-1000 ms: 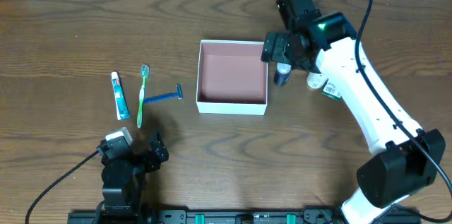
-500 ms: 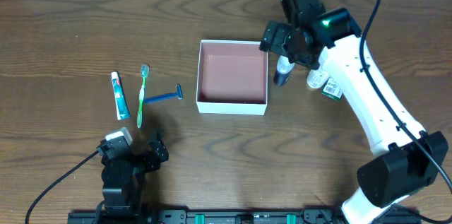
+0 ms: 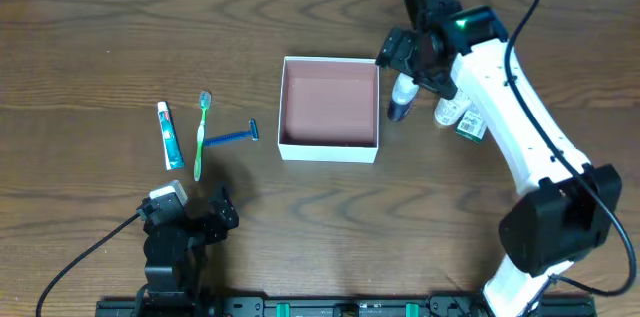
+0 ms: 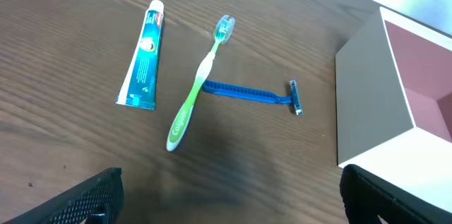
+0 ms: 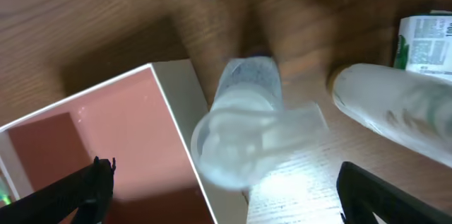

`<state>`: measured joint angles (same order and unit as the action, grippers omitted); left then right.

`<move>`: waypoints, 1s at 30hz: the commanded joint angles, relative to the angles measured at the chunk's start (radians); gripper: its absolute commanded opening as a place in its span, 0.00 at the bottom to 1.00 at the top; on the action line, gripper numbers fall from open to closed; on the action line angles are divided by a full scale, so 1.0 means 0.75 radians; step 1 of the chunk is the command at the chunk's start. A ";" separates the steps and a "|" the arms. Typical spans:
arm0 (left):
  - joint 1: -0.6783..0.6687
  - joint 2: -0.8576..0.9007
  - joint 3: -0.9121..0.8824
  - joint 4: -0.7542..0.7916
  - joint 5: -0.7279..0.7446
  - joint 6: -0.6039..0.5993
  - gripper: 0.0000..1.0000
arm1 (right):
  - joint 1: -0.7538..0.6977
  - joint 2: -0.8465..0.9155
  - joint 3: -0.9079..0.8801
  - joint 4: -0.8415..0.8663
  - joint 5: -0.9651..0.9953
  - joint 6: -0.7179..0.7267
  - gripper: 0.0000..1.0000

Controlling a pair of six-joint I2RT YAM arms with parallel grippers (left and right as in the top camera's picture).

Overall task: Pack container
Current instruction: 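Move right gripper to the clear pump bottle and grasp it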

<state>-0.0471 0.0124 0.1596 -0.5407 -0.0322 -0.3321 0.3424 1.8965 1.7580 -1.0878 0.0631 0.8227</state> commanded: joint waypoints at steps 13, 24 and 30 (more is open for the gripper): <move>-0.003 -0.001 -0.018 0.000 -0.002 0.023 0.98 | -0.008 0.157 0.022 0.044 0.084 0.035 0.86; -0.003 -0.001 -0.018 0.000 -0.002 0.023 0.98 | -0.006 0.157 0.022 0.084 0.091 -0.097 0.62; -0.003 -0.001 -0.018 0.000 -0.002 0.023 0.98 | -0.004 0.157 0.022 0.074 0.092 -0.098 0.44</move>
<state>-0.0471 0.0124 0.1596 -0.5407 -0.0322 -0.3321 0.3424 2.0113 1.7580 -1.0271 0.1131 0.7536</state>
